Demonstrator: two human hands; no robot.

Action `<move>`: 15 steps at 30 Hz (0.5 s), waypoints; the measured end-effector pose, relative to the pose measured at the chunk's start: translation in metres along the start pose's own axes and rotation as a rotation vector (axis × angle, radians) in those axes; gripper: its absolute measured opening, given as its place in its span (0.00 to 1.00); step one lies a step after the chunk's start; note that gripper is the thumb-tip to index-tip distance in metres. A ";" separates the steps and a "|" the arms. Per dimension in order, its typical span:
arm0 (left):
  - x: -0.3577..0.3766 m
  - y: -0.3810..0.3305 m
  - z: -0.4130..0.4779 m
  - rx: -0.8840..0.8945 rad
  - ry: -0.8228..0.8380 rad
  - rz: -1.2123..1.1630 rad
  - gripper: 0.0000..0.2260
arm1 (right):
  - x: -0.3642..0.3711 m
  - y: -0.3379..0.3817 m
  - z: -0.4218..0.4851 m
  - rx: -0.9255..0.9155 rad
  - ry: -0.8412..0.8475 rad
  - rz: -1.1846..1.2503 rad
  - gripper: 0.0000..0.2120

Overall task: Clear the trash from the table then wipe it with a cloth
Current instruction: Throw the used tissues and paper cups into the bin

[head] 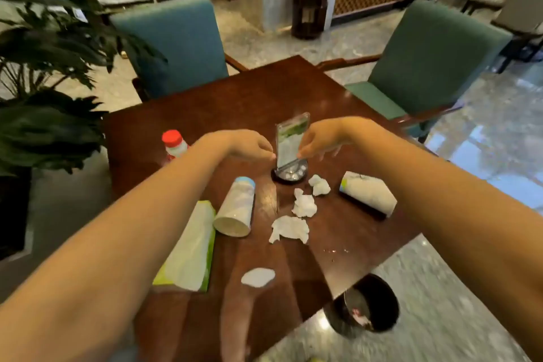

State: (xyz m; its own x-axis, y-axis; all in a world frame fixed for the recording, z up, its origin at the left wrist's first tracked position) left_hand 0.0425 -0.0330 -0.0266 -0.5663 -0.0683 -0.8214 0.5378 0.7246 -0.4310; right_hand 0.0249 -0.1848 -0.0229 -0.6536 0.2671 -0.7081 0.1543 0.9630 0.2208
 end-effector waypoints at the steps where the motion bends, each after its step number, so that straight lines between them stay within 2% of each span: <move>1: 0.014 -0.005 0.004 0.027 0.007 0.037 0.18 | 0.011 -0.006 0.002 -0.005 -0.026 -0.040 0.19; 6: 0.098 -0.012 0.014 0.017 -0.076 -0.020 0.21 | 0.081 -0.044 0.030 0.000 -0.137 -0.147 0.28; 11: 0.168 -0.008 0.026 -0.071 -0.098 -0.093 0.21 | 0.127 -0.071 0.067 0.052 -0.251 -0.104 0.34; 15: 0.196 -0.004 0.031 -0.110 -0.202 -0.115 0.18 | 0.141 -0.075 0.086 0.080 -0.345 -0.043 0.34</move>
State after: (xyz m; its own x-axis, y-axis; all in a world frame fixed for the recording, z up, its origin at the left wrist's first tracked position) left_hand -0.0519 -0.0703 -0.1974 -0.4777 -0.2827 -0.8318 0.3995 0.7734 -0.4922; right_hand -0.0151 -0.2167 -0.1975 -0.3737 0.2095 -0.9036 0.1988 0.9696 0.1426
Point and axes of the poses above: each hand's wrist, its own z-axis towards the middle knuckle, its own x-axis out of the palm, y = z × x, the point moved 6 cm from there along z, towards the middle knuckle, and after that the axes turned 10 degrees about x, right-handed, at the moved point
